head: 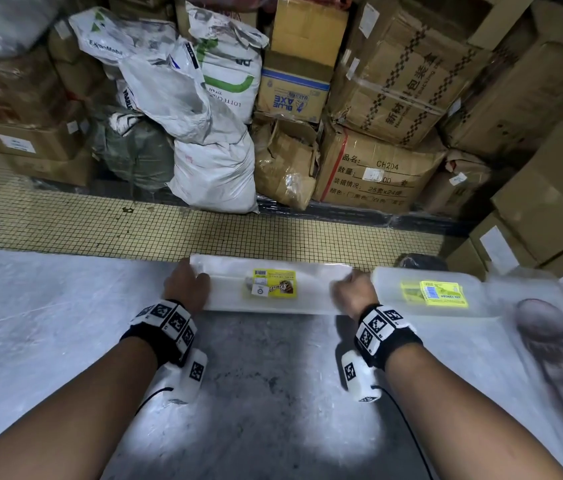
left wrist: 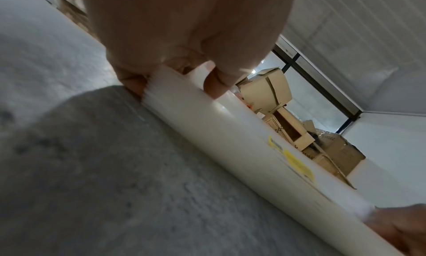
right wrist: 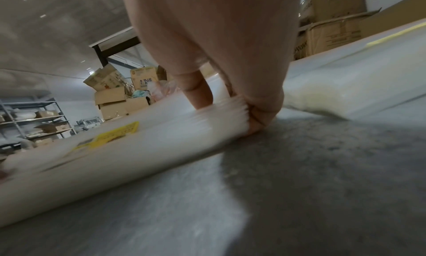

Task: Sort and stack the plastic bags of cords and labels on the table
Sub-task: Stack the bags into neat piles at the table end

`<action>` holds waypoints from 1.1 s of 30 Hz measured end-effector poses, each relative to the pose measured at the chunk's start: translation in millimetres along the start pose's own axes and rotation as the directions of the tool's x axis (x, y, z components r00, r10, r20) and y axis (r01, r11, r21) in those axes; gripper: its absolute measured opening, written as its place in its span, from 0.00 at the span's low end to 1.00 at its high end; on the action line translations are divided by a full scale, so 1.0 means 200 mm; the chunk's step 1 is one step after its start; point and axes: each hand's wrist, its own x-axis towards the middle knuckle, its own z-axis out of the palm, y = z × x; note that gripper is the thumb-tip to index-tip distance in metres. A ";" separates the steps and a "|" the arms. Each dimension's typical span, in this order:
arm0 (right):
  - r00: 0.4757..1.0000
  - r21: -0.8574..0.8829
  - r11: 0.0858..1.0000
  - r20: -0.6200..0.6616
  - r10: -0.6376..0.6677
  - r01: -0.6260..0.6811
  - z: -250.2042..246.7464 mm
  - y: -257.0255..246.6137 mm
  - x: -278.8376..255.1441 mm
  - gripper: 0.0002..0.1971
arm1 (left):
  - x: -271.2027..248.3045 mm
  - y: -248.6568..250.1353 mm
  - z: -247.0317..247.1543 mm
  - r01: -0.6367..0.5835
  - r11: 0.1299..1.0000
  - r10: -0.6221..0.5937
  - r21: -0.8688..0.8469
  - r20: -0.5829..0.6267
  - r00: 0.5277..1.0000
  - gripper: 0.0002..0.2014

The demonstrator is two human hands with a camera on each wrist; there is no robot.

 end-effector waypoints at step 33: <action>0.712 -0.477 0.540 0.568 -0.413 0.694 -0.12 -0.14 -0.02 0.69 | 0.08 0.15 -0.10 -0.700 0.360 0.367 0.617 0.596 0.714 0.75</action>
